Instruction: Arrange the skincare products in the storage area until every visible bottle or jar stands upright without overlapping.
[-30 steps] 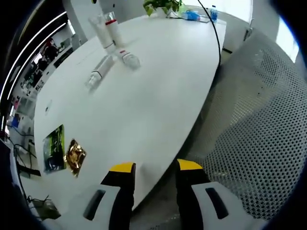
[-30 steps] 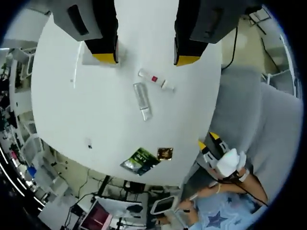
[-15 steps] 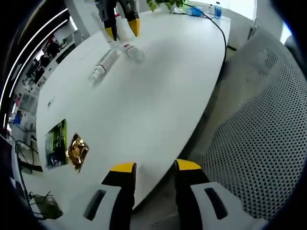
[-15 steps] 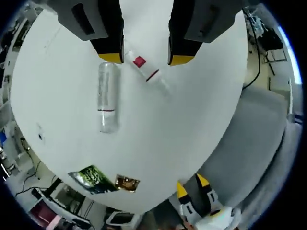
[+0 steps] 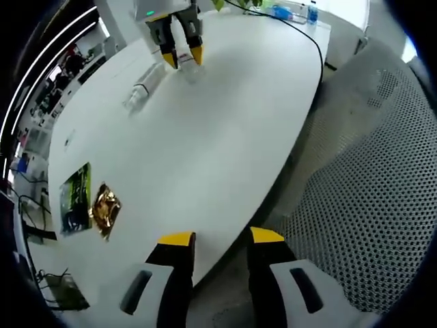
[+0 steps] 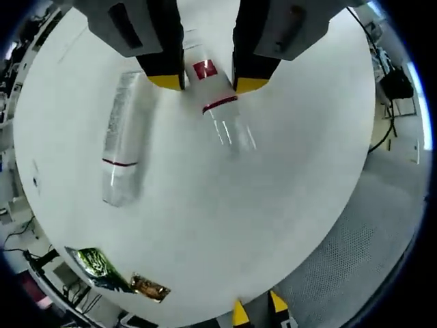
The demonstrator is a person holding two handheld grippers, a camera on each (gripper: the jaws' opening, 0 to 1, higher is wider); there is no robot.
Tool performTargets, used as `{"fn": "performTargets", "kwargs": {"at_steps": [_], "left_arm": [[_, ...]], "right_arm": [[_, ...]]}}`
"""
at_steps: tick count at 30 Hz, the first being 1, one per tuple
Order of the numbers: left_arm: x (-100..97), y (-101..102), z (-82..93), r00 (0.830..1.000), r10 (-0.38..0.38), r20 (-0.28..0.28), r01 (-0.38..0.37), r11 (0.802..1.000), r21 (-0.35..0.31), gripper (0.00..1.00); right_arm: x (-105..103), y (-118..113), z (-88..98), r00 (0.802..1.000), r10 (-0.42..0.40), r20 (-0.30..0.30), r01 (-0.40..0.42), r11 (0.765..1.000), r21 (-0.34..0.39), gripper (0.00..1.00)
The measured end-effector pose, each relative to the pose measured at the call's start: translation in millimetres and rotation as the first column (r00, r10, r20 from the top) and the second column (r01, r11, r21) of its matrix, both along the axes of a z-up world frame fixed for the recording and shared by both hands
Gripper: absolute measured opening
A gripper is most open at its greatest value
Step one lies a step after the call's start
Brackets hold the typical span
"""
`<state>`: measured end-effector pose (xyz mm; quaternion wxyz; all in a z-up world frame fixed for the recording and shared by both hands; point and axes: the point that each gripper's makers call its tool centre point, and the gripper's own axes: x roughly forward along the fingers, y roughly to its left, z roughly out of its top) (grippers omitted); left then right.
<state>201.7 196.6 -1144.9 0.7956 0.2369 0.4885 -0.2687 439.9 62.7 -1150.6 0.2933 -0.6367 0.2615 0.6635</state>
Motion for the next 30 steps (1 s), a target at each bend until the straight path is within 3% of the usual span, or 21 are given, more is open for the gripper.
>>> {"fn": "performTargets", "kwargs": {"at_steps": [9,12,15,18,23,25,26,27,28,30], "left_arm": [[-2.6,0,-1.7,1.0,0.006,-0.017,-0.006,1.0,-0.002,0.26],[-1.8,0,-1.3,1.0,0.006,-0.015,-0.006,1.0,-0.007,0.26],[-1.0,0,0.5,1.0,0.016,-0.008,-0.016,1.0,-0.017,0.26],[0.2,-1,2.0,1.0,0.017,0.0,-0.017,1.0,-0.023,0.26],[4.4,1,6.5,0.999,0.037,0.026,-0.036,0.999,-0.033,0.25],[6.4,2,8.3,0.998,0.051,0.036,-0.049,0.998,-0.039,0.26],[6.5,1,8.8,0.998,0.051,0.038,-0.049,0.998,-0.041,0.26],[6.9,1,9.7,0.998,0.048,0.043,-0.046,0.998,-0.043,0.25],[7.1,0,9.8,0.998,0.046,0.045,-0.044,0.998,-0.043,0.25],[8.1,-2,12.1,0.998,0.036,0.059,-0.033,0.998,-0.047,0.26]], "right_arm": [[-1,-5,1.9,0.984,-0.17,-0.054,0.175,0.98,0.096,0.14],[0,-7,2.2,0.967,-0.246,-0.062,0.253,0.957,0.14,0.13],[-4,-8,8.2,0.938,-0.339,-0.074,0.347,0.913,0.213,0.12],[-15,2,25.1,0.879,-0.443,-0.18,0.478,0.819,0.319,0.12],[-32,13,53.2,0.746,-0.568,-0.349,0.666,0.624,0.409,0.12],[-42,18,64.3,0.688,-0.595,-0.415,0.725,0.537,0.432,0.12],[-49,20,70.1,0.643,-0.611,-0.463,0.765,0.476,0.434,0.12],[-52,21,72.7,0.619,-0.615,-0.489,0.784,0.442,0.436,0.12],[-55,22,74.3,0.61,-0.614,-0.501,0.79,0.427,0.439,0.12],[-72,23,79.3,0.57,-0.615,-0.544,0.819,0.378,0.431,0.12]]}}
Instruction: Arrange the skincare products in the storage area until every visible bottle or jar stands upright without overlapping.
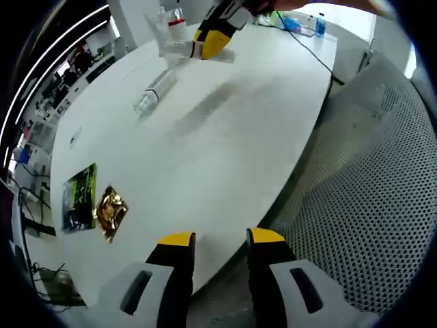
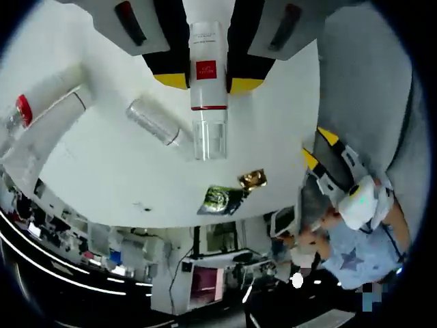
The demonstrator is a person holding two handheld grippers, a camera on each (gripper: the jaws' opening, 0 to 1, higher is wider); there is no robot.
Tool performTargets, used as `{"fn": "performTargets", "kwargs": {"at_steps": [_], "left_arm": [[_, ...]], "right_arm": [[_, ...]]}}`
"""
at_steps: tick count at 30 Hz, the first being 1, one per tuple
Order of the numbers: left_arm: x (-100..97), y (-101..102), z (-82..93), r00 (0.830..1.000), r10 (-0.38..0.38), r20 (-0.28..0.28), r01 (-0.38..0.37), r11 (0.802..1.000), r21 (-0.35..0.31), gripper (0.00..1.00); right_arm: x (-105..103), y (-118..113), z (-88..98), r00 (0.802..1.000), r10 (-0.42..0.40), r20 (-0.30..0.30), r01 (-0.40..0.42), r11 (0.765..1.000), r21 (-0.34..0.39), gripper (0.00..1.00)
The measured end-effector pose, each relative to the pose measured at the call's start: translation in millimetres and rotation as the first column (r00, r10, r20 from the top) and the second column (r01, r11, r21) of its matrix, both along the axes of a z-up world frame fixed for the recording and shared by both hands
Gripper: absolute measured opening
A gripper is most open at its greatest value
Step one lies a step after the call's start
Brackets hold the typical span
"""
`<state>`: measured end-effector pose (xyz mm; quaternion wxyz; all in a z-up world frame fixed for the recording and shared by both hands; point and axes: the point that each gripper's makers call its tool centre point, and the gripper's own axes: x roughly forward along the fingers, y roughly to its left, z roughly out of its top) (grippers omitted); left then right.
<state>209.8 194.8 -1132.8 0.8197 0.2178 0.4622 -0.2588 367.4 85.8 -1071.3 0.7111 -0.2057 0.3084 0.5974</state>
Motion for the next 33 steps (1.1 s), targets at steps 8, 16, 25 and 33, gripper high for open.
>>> {"fn": "performTargets", "kwargs": {"at_steps": [8,16,25,33], "left_arm": [[7.4,-23,19.0,0.998,-0.027,0.051,0.031,0.996,-0.081,0.31],[18.5,-92,51.0,0.996,0.04,0.077,-0.009,0.928,-0.373,0.41],[38.0,-98,79.9,0.956,0.288,-0.049,-0.246,0.702,-0.669,0.36],[50.9,-75,89.3,0.924,0.382,0.005,-0.27,0.663,-0.698,0.31]], "right_arm": [[-33,23,31.8,0.97,-0.162,-0.184,0.204,0.949,0.241,0.12],[-52,45,59.7,0.944,-0.187,-0.273,0.28,0.892,0.356,0.12],[-78,51,63.1,0.93,-0.186,-0.316,0.307,0.868,0.391,0.12],[-84,60,62.8,0.904,-0.23,-0.36,0.371,0.842,0.392,0.13]]}}
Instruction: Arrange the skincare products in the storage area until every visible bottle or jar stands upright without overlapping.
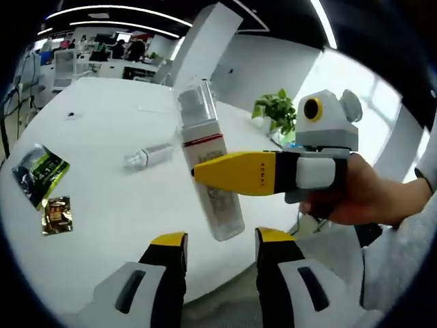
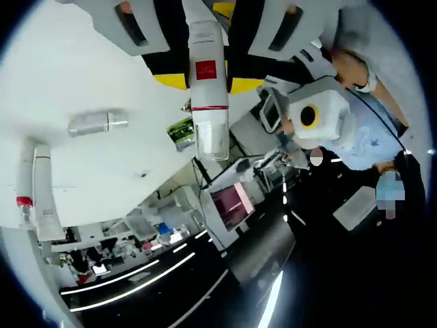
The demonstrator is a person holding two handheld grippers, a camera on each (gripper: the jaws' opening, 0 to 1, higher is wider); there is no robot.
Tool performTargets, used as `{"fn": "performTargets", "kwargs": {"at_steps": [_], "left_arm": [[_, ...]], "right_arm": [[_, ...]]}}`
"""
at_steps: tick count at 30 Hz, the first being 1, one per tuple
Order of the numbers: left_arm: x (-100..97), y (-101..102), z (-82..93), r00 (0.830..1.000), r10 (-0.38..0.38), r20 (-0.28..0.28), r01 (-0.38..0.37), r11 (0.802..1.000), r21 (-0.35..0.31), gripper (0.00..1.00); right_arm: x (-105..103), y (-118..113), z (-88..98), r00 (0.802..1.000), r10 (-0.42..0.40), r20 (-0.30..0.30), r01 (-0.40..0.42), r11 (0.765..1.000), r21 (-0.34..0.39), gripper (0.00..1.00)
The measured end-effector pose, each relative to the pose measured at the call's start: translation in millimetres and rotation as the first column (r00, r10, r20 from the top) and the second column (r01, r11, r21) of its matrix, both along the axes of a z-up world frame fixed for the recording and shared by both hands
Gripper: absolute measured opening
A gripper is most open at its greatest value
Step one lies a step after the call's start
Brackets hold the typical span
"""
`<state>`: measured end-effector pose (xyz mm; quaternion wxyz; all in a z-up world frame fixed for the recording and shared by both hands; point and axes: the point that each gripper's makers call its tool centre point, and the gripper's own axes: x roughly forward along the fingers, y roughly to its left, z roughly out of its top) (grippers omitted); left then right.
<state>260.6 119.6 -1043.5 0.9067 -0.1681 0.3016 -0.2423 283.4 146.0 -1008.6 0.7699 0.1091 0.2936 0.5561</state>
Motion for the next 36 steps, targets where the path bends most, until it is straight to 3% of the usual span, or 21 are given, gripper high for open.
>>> {"fn": "performTargets", "kwargs": {"at_steps": [5,14,20,24,29,33,36], "left_arm": [[3.6,4,5.1,0.999,0.019,0.035,-0.019,1.0,0.003,0.22],[-3.3,8,1.9,0.999,-0.035,0.04,0.031,0.995,0.093,0.18],[-7.6,5,-1.6,0.993,-0.104,0.061,0.092,0.982,0.163,0.16],[-12.4,-3,-1.4,0.987,-0.15,0.055,0.14,0.978,0.157,0.16],[-18.8,-14,0.1,0.977,-0.207,0.046,0.201,0.973,0.115,0.15],[-24.8,-28,8.0,0.965,-0.257,0.057,0.256,0.966,0.025,0.15],[-32.8,-38,17.8,0.95,-0.305,0.064,0.309,0.948,-0.075,0.15]], "right_arm": [[-10,12,-2.4,1.0,0.017,0.022,-0.017,1.0,-0.017,0.13],[-18,13,-2.9,0.999,0.049,0.0,-0.049,0.999,-0.007,0.13],[-24,7,-4.0,0.99,0.14,0.02,-0.139,0.99,-0.033,0.13],[-30,-4,-4.0,0.965,0.255,0.064,-0.252,0.966,-0.056,0.13],[-32,-15,3.7,0.941,0.324,0.102,-0.322,0.946,-0.03,0.15],[-39,-22,11.7,0.922,0.375,0.095,-0.379,0.925,0.034,0.17],[-44,-24,20.6,0.912,0.402,0.08,-0.409,0.907,0.103,0.18]]}}
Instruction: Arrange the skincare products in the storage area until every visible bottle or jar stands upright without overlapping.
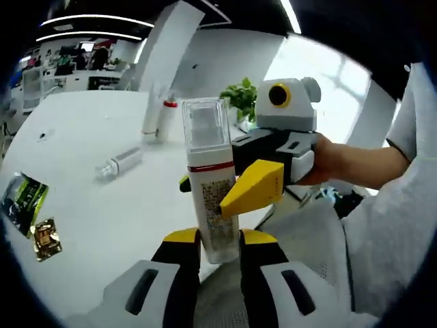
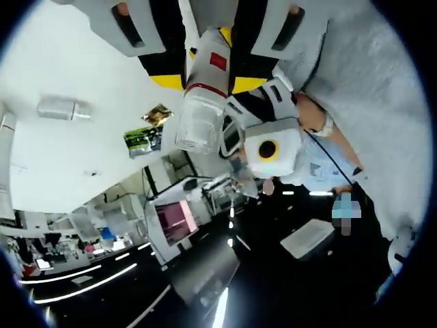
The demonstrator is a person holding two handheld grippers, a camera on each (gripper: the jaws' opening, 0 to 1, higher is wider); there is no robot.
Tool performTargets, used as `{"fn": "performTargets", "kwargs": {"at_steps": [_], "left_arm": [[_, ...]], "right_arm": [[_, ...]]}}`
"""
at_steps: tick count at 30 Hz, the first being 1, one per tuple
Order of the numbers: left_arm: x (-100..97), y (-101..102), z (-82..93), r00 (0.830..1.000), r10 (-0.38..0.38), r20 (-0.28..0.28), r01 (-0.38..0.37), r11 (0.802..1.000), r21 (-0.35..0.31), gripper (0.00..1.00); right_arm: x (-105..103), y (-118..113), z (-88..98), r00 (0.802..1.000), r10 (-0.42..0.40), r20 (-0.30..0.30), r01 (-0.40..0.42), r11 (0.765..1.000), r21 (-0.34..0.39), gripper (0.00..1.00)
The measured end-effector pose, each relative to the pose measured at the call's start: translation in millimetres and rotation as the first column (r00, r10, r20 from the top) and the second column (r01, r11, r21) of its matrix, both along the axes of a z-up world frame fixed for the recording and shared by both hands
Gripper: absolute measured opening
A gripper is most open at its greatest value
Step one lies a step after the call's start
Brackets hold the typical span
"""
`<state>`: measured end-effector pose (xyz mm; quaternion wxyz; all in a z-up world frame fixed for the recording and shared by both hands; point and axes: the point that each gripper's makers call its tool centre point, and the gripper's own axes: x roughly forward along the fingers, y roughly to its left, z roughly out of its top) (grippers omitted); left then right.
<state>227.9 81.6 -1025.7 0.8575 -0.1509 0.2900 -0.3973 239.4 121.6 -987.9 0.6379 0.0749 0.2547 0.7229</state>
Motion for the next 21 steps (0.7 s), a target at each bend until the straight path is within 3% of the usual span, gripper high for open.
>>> {"fn": "performTargets", "kwargs": {"at_steps": [3,6,8,9,12,13,15,21], "left_arm": [[-8.1,-6,2.3,0.999,-0.047,-0.009,0.046,0.999,-0.023,0.15],[-9.7,-7,3.3,0.998,-0.054,-0.017,0.053,0.998,-0.04,0.16],[-7.4,-6,4.8,0.999,-0.038,-0.015,0.038,0.998,-0.047,0.16],[-4.7,-4,4.1,1.0,-0.023,-0.004,0.023,0.999,-0.032,0.16],[0.7,7,-9.9,0.998,0.038,-0.048,-0.035,0.998,0.043,0.15],[1.8,8,-13.1,0.998,0.04,-0.04,-0.037,0.997,0.068,0.15],[5.0,9,-14.0,0.998,0.057,-0.016,-0.055,0.994,0.092,0.16],[2.1,18,-19.3,0.997,0.062,-0.04,-0.057,0.991,0.121,0.17]], "right_arm": [[-8,-3,2.0,0.997,0.047,-0.056,-0.046,0.999,0.018,0.18],[-9,-6,2.0,0.992,0.041,-0.116,-0.038,0.999,0.028,0.17],[-5,-5,3.8,0.995,0.014,-0.103,-0.01,0.999,0.041,0.17],[-2,-4,2.9,0.994,-0.017,-0.109,0.021,0.999,0.039,0.16],[7,-1,-9.6,0.988,-0.122,-0.095,0.121,0.992,-0.018,0.16],[5,1,-14.0,0.99,-0.131,-0.055,0.129,0.991,-0.041,0.16],[7,6,-15.3,0.981,-0.19,-0.029,0.189,0.981,-0.05,0.16],[2,17,-18.3,0.967,-0.253,0.012,0.253,0.964,-0.081,0.16]]}}
